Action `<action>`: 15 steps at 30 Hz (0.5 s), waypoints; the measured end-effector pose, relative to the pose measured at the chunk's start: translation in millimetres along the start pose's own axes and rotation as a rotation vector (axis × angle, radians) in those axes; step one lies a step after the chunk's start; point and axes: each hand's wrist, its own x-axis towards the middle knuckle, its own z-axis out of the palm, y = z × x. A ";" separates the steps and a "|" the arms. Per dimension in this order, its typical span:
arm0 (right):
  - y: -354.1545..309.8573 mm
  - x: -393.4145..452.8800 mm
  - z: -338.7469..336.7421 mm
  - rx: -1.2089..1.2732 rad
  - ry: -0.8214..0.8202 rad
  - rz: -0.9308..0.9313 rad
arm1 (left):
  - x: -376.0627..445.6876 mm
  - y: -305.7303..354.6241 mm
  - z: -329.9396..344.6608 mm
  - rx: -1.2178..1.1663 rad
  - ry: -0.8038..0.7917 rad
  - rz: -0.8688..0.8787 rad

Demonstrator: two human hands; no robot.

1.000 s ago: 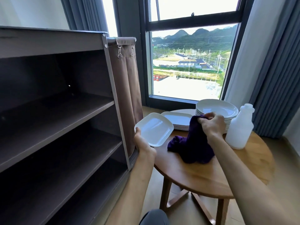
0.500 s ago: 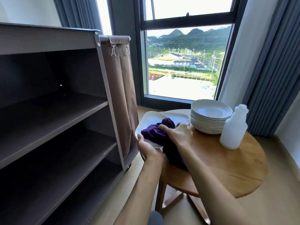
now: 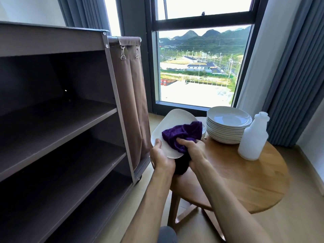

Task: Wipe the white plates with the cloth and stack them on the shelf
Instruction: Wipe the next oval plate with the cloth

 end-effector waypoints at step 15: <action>-47.0 26.6 -28.3 -0.219 0.218 -0.075 | 8.4 22.6 -36.6 1.903 -0.343 0.743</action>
